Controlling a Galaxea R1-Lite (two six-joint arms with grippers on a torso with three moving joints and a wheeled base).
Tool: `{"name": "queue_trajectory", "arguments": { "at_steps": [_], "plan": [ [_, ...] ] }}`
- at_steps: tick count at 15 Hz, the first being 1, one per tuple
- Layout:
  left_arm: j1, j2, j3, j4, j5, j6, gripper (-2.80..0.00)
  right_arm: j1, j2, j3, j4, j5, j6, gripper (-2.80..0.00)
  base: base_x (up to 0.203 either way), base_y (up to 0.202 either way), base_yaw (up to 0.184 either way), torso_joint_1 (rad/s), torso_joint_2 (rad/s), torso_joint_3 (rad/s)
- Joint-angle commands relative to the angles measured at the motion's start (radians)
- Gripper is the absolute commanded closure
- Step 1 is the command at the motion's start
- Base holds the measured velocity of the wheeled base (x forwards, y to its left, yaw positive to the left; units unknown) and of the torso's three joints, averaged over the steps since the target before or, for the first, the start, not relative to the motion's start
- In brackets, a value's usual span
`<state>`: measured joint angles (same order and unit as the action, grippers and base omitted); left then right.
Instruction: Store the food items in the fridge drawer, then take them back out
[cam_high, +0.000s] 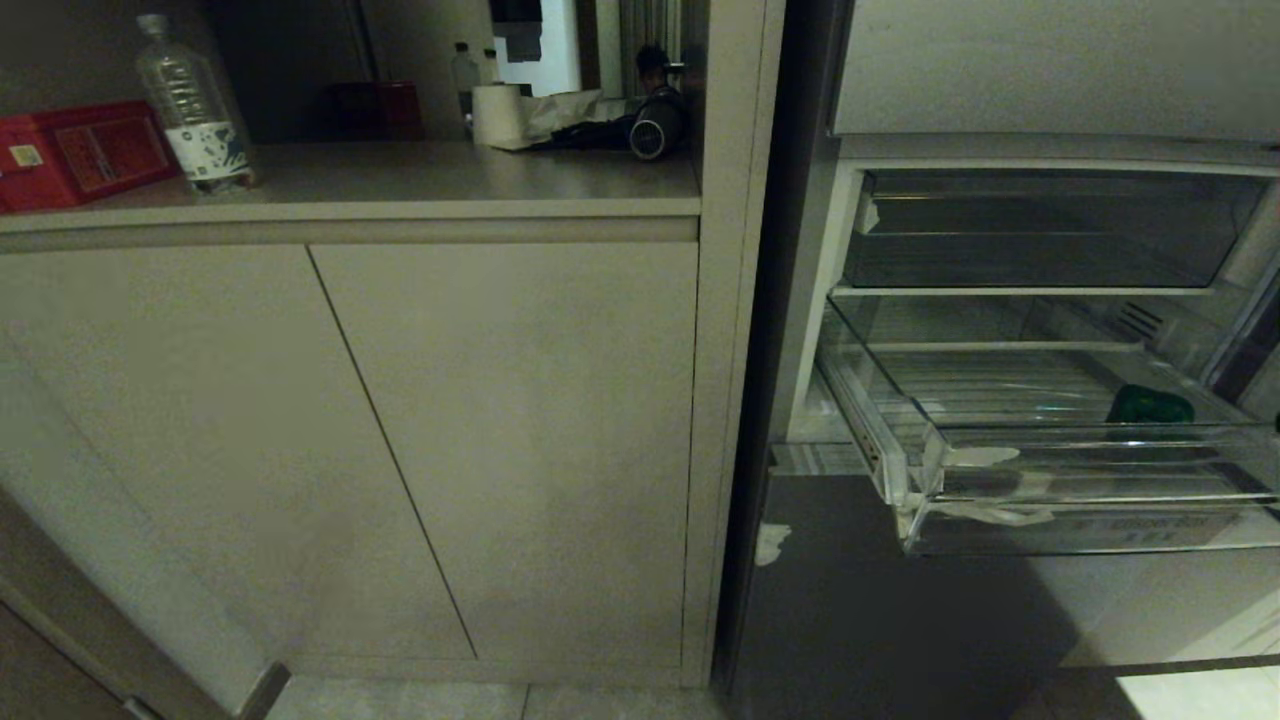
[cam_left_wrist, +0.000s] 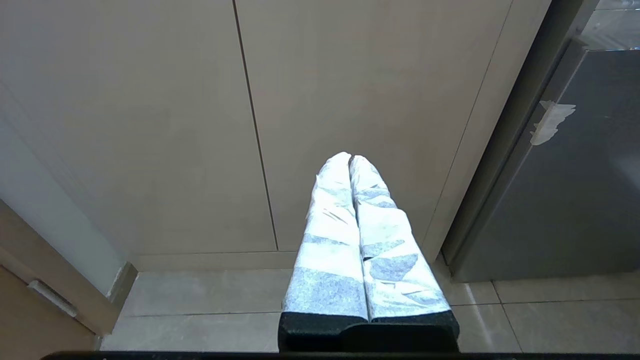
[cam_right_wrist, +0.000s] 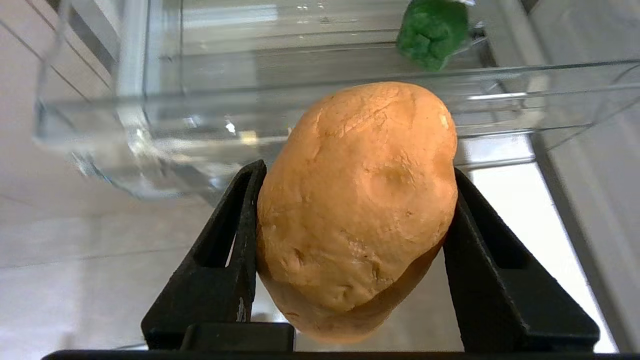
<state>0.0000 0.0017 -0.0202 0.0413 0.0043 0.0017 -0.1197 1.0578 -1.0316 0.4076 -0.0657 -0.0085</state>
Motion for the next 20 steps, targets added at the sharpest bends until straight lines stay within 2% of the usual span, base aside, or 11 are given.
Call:
{"name": "queue_trajectory", "arguments": {
  "at_steps": [1, 9, 14, 16, 20],
  "plan": [
    [0.0, 0.001, 0.0, 0.0, 0.0, -0.002, 0.0, -0.001, -0.063, 0.051, -0.001, -0.002, -0.023, 0.0, 0.0, 0.0, 0.0, 0.0, 0.0, 0.0],
    [0.0, 0.001, 0.0, 0.0, 0.0, 0.0, 0.0, -0.001, -0.122, 0.084, -0.015, 0.0, -0.033, 0.0, 0.0, 0.001, -0.007, 0.001, 0.0, 0.001],
    [0.0, 0.001, 0.0, 0.0, 0.0, 0.0, 0.0, -0.001, -0.16, 0.086, -0.015, 0.0, -0.035, 0.0, -0.001, 0.005, -0.165, 0.004, 0.0, 0.001],
    [0.0, 0.001, -0.001, 0.0, 0.0, 0.0, 0.0, -0.001, -0.19, 0.092, -0.015, -0.002, -0.065, 0.0, -0.002, 0.008, -0.175, 0.002, 0.0, 0.002],
    [0.0, 0.001, 0.0, 0.0, 0.0, 0.0, 0.0, -0.001, -0.278, 0.128, -0.015, -0.014, -0.074, 0.0, 0.001, 0.007, -0.177, 0.005, 0.0, 0.002]
  ]
}}
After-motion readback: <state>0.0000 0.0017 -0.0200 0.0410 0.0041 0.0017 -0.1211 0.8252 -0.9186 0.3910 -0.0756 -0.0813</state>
